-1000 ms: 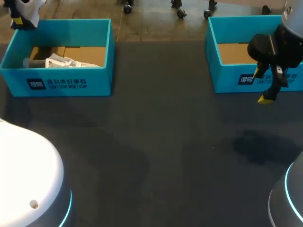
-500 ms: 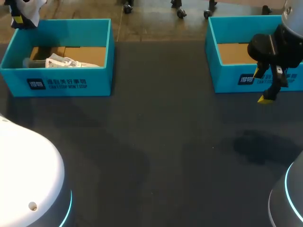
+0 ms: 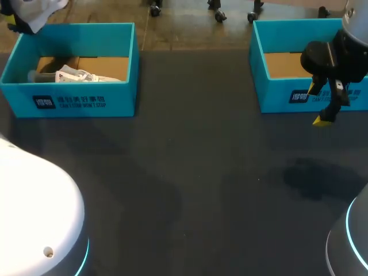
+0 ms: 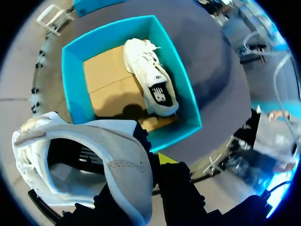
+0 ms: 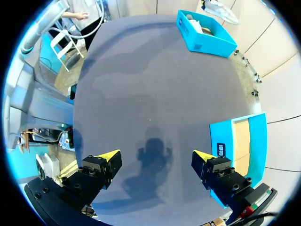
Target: Take the shoe out of the shoebox, open the shoe tongue, remove and reinsert the insole, then place the shoe into the shoebox
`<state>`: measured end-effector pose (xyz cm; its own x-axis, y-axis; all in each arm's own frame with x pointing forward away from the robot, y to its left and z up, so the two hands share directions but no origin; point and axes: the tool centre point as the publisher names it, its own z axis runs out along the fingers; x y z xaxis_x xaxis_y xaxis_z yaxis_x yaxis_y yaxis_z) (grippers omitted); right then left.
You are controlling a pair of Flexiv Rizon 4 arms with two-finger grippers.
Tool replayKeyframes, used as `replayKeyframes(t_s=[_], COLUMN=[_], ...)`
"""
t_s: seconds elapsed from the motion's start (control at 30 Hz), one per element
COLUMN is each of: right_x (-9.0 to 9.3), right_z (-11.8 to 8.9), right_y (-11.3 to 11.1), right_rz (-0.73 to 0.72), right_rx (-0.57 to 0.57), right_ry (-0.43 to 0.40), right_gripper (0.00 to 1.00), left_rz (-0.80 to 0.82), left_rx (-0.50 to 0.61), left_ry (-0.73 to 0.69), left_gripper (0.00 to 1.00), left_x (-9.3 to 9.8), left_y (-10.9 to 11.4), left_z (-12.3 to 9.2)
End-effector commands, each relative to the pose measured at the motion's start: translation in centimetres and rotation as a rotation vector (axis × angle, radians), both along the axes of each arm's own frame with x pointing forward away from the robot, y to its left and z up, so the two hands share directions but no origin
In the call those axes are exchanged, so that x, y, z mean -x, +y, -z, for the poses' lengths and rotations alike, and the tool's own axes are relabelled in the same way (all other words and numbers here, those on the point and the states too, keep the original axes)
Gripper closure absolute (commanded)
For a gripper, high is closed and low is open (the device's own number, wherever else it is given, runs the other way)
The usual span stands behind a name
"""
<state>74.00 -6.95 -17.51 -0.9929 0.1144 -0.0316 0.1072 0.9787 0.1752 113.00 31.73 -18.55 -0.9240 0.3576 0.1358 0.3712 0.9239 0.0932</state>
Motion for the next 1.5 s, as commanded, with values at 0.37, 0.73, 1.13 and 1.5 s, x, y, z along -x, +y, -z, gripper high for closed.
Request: replayKeyframes(t_s=[0.37, 0.73, 1.13, 1.5], right_x=[-0.1, -0.1, -0.1, -0.1], right_z=[0.0, 0.0, 0.0, 0.0], right_y=[0.1, 0.1, 0.1, 0.1], right_rz=[0.001, 0.001, 0.001, 0.001], right_rx=[0.003, 0.003, 0.003, 0.003], right_ry=[0.002, 0.002, 0.002, 0.002], right_gripper=[0.0, 0.0, 0.0, 0.0], left_rz=[1.11, 1.418, 1.423, 1.412], left_rx=[-0.087, -0.072, -0.057, -0.038], left_ry=[0.012, 0.021, 0.037, 0.041], left_gripper=[1.0, 1.0, 1.0, 1.0], left_x=[-1.8, -2.5, -2.5, -2.4], left_y=[0.6, 0.7, 0.7, 0.5], left_z=[-1.6, -2.1, -2.1, -1.7])
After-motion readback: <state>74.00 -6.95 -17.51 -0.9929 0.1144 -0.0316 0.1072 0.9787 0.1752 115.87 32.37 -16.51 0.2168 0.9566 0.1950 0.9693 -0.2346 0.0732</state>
